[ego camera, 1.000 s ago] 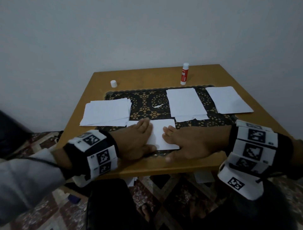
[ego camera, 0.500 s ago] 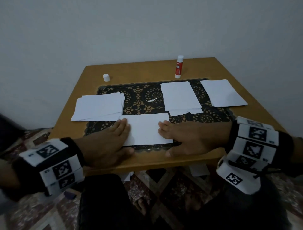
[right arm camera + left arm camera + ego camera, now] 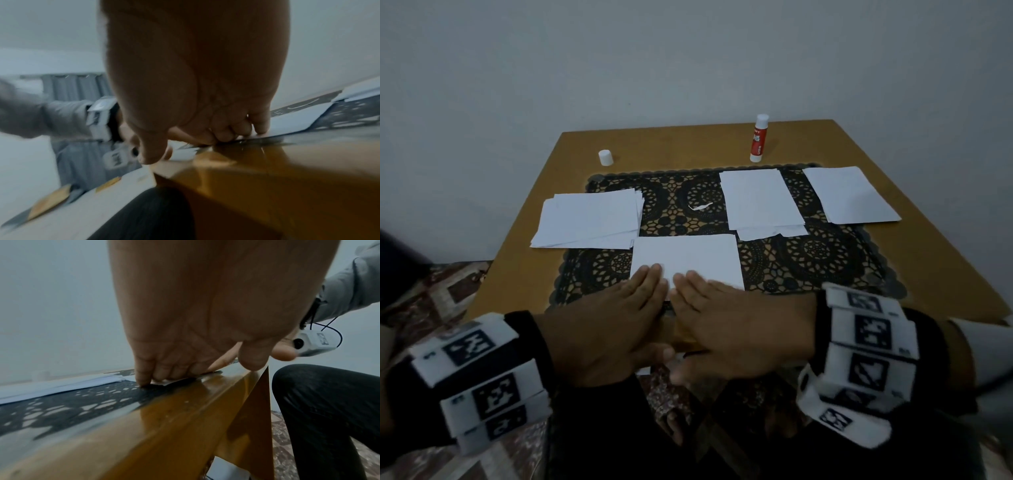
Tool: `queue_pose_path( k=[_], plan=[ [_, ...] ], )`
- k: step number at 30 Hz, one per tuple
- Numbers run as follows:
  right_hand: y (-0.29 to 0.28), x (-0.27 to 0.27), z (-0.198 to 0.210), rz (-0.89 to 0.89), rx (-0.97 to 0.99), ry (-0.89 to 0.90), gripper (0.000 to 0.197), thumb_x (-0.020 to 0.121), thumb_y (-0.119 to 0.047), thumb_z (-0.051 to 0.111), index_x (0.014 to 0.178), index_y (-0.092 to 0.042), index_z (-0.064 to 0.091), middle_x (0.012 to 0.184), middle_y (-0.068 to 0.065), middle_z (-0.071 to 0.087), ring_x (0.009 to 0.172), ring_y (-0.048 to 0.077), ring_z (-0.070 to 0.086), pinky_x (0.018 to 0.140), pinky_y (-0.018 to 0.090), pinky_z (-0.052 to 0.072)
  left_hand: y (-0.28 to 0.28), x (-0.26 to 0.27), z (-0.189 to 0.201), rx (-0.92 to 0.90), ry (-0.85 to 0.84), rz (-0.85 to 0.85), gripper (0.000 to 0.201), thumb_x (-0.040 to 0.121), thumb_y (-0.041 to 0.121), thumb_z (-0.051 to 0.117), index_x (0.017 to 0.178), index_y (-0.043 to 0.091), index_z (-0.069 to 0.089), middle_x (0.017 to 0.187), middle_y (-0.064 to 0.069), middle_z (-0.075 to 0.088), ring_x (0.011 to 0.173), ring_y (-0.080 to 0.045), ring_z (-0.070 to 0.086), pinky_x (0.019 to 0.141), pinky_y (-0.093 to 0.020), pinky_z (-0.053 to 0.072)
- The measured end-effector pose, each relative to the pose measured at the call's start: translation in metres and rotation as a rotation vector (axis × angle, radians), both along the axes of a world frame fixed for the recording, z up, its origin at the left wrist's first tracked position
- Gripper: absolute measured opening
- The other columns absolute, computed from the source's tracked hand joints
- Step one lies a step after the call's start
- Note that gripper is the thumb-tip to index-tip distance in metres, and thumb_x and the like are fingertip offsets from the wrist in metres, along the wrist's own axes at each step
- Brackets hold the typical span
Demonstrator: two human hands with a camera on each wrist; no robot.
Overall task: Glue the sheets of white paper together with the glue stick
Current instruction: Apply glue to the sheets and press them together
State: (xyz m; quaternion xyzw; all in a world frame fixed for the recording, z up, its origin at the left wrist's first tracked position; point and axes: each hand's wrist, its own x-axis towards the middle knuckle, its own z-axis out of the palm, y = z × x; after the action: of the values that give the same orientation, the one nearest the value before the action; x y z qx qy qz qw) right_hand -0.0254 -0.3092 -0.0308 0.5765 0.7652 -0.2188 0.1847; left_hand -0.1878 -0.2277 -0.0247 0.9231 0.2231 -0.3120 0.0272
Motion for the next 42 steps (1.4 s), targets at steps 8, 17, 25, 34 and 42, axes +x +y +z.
queue_pose_path(
  k=[8, 17, 25, 34, 42],
  plan=[
    [-0.003, 0.013, -0.003, 0.039, 0.010, -0.077, 0.099, 0.090, -0.071, 0.024, 0.150, -0.004, -0.017, 0.156, 0.014, -0.026, 0.145, 0.025, -0.023, 0.122, 0.039, -0.004, 0.000, -0.003, 0.001, 0.047, -0.020, -0.030, 0.090, 0.082, 0.067, 0.003, 0.146, 0.009, -0.024, 0.151, -0.009, -0.032, 0.141, -0.019, -0.027, 0.098, -0.020, -0.029],
    [0.042, 0.039, 0.007, -0.091, -0.026, -0.150, 0.096, 0.092, -0.069, 0.021, 0.150, -0.001, -0.014, 0.158, 0.018, -0.021, 0.147, 0.031, -0.016, 0.122, 0.043, 0.004, 0.029, 0.037, 0.008, 0.030, -0.102, 0.054, 0.075, 0.097, 0.055, 0.019, 0.152, 0.011, -0.006, 0.159, -0.008, -0.012, 0.147, -0.019, 0.001, 0.118, -0.033, 0.011],
    [0.010, 0.060, 0.006, -0.067, -0.009, -0.077, 0.079, 0.101, -0.052, 0.030, 0.153, -0.007, -0.008, 0.160, 0.012, -0.016, 0.149, 0.023, -0.012, 0.122, 0.036, 0.004, 0.031, 0.037, 0.005, 0.153, -0.214, 0.055, 0.059, 0.097, 0.047, 0.039, 0.144, 0.014, 0.031, 0.150, -0.009, 0.033, 0.131, -0.025, 0.041, 0.107, -0.039, 0.039],
    [0.017, 0.051, -0.014, -0.162, 0.467, 0.059, 0.032, 0.097, -0.031, 0.042, 0.116, -0.013, 0.060, 0.116, 0.006, 0.049, 0.105, 0.021, 0.044, 0.086, 0.042, 0.047, 0.074, 0.067, 0.011, 0.086, -0.212, 0.080, 0.089, 0.072, 0.058, 0.071, 0.143, 0.024, 0.029, 0.137, -0.003, 0.039, 0.121, -0.023, 0.040, 0.098, -0.032, 0.037],
    [0.005, 0.046, -0.021, -0.221, 0.582, 0.041, 0.031, 0.098, -0.030, 0.048, 0.123, -0.015, 0.055, 0.121, 0.005, 0.048, 0.110, 0.020, 0.044, 0.081, 0.032, 0.045, 0.085, 0.076, 0.014, 0.055, -0.270, 0.178, 0.077, 0.069, 0.044, 0.080, 0.131, 0.017, 0.041, 0.124, -0.006, 0.053, 0.106, -0.023, 0.051, 0.084, -0.030, 0.042]
  ],
)
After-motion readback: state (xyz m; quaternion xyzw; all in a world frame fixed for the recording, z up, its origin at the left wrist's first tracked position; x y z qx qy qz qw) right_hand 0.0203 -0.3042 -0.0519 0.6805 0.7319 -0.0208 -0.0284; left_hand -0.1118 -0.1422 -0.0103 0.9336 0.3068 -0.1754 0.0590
